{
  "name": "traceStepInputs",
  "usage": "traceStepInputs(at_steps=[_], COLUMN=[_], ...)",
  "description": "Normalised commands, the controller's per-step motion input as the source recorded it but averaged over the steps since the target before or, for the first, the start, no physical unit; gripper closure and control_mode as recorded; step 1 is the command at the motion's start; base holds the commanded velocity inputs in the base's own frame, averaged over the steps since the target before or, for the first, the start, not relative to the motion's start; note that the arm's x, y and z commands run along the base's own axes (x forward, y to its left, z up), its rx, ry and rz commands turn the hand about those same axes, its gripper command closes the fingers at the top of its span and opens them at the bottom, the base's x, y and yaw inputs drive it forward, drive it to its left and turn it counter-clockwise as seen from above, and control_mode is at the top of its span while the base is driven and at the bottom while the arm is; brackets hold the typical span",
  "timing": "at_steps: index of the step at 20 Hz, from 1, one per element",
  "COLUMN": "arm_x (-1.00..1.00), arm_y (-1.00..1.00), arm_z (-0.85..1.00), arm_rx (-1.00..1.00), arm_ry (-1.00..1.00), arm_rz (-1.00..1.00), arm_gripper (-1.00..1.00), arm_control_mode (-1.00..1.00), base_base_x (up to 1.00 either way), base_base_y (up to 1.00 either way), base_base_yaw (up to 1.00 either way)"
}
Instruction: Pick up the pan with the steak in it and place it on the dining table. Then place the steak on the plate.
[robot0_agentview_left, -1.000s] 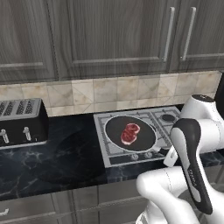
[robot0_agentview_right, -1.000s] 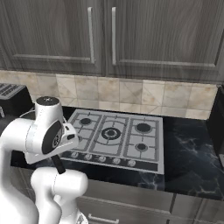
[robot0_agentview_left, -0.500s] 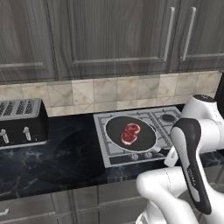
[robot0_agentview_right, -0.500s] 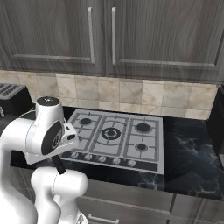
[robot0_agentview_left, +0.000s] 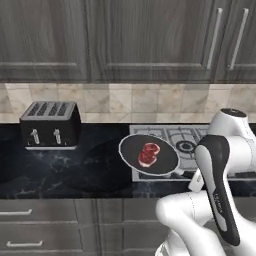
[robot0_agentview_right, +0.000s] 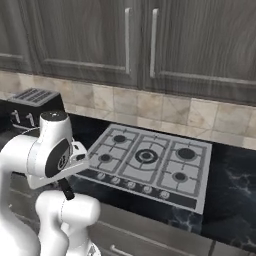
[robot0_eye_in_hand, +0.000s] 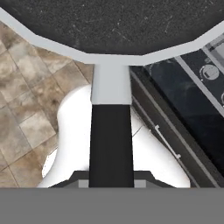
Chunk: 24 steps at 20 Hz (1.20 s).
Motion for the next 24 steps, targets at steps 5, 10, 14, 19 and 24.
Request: traceStepInputs(at_steps=[5,10,14,19,24], arm_x=[0.00,0.00,0.00,0.00,0.00], arm_y=[0.00,0.00,0.00,0.00,0.00], arm_z=[0.00,0.00,0.00,0.00,0.00], arm_rx=[0.00,0.00,0.00,0.00,0.00], arm_ry=[0.00,0.00,0.00,0.00,0.00], arm_rz=[0.00,0.00,0.00,0.00,0.00], arm_gripper=[1.00,1.00,1.00,1.00,1.00], arm_control_mode=[1.00,1.00,1.00,1.00,1.00], base_base_x=[-0.09,-0.19,-0.27,-0.24,-0.23], base_base_y=[0.00,0.03,0.17,0.21,0.21], base_base_yaw=[0.49,0.47,0.44,0.44,0.44])
